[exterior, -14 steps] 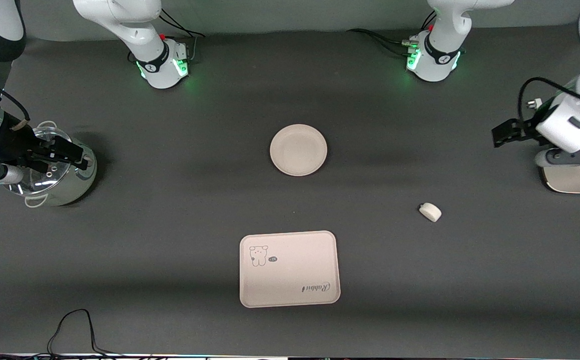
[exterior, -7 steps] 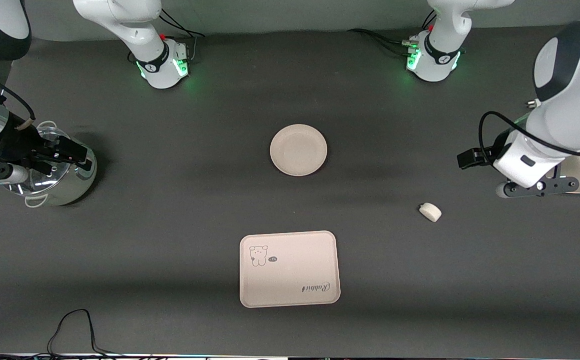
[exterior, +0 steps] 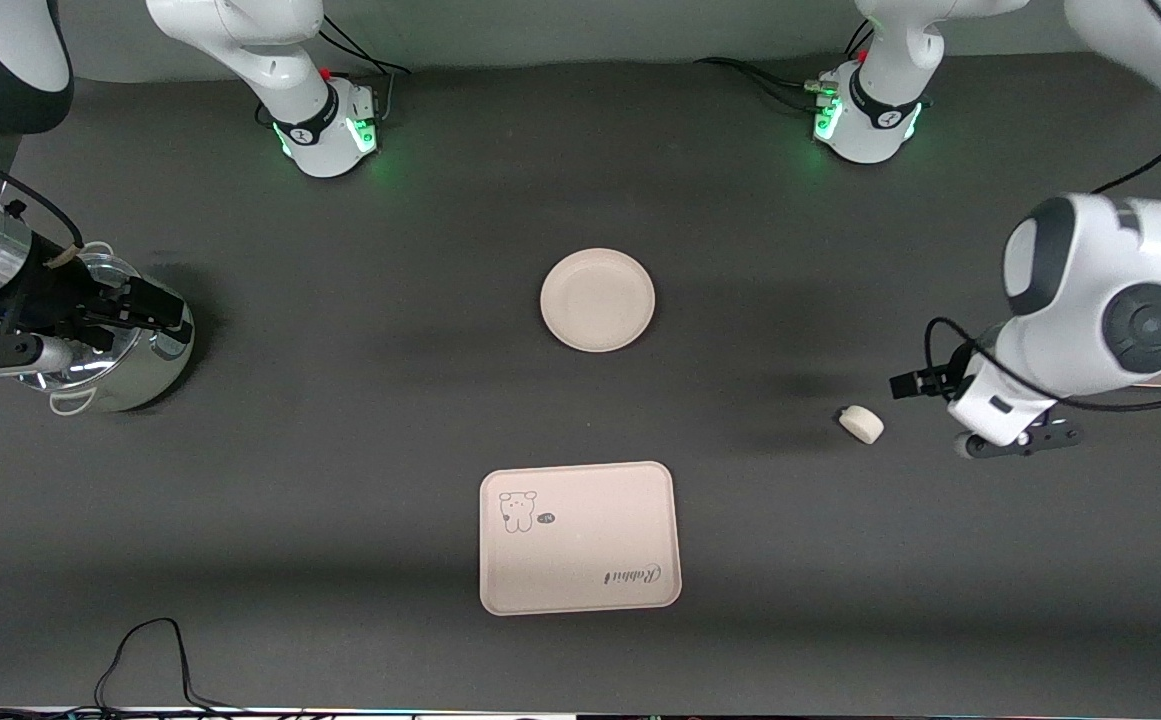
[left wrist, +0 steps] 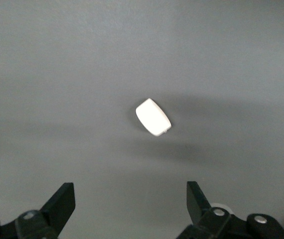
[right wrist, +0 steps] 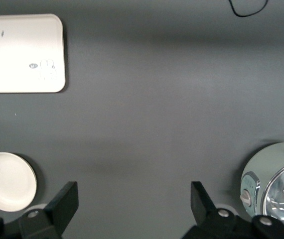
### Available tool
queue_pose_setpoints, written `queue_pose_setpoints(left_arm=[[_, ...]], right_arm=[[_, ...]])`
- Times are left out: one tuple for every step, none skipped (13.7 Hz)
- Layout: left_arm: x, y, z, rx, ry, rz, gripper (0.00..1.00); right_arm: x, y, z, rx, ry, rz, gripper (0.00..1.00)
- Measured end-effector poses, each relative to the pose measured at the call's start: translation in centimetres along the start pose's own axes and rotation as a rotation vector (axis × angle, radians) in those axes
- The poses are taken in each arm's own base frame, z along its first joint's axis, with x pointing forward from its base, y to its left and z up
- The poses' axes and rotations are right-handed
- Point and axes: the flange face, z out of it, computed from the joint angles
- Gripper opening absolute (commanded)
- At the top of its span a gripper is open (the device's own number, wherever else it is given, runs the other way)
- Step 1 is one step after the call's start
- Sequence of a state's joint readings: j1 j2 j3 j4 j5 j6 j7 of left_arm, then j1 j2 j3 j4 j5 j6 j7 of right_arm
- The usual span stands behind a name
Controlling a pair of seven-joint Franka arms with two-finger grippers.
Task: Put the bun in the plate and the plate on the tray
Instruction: 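Lower the left gripper onto the white bun and close on it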
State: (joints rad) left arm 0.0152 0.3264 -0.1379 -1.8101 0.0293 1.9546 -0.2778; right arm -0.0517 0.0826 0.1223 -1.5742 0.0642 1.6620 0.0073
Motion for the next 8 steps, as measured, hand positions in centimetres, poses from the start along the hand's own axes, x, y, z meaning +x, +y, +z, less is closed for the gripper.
queue_pose_setpoints(left_arm=[[0.4, -0.2, 2.7, -0.003, -0.019, -0.006, 1.00], [0.7, -0.5, 5.1, -0.013, -0.036, -0.017, 1.00], [1.1, -0.8, 7.2, -0.030, -0.046, -0.032, 1.00], [1.4, -1.0, 9.3, -0.048, -0.049, -0.047, 1.00], [1.6, -1.1, 11.1, -0.060, -0.056, -0.058, 1.00], [1.8, -1.0, 12.6, -0.069, -0.066, -0.066, 1.00], [1.9, -0.8, 13.8, -0.082, -0.074, -0.074, 1.00], [2.1, -0.5, 14.5, -0.096, -0.074, -0.082, 1.00]], right_arm=[[-0.1, 0.1, 0.4, 0.000, -0.022, -0.022, 1.00], [-0.4, 0.1, 0.7, 0.001, -0.050, -0.032, 1.00], [-0.6, 0.1, 0.9, -0.002, -0.068, -0.039, 1.00], [-0.7, 0.0, 1.0, -0.018, -0.076, -0.050, 1.00], [-0.7, -0.3, 1.1, -0.044, -0.081, -0.067, 1.00], [-0.8, -1.2, 1.2, -0.066, -0.086, -0.087, 1.00], [-0.9, -1.8, 1.4, -0.077, -0.092, -0.101, 1.00], [-1.0, -2.0, 1.7, -0.080, -0.098, -0.105, 1.00]])
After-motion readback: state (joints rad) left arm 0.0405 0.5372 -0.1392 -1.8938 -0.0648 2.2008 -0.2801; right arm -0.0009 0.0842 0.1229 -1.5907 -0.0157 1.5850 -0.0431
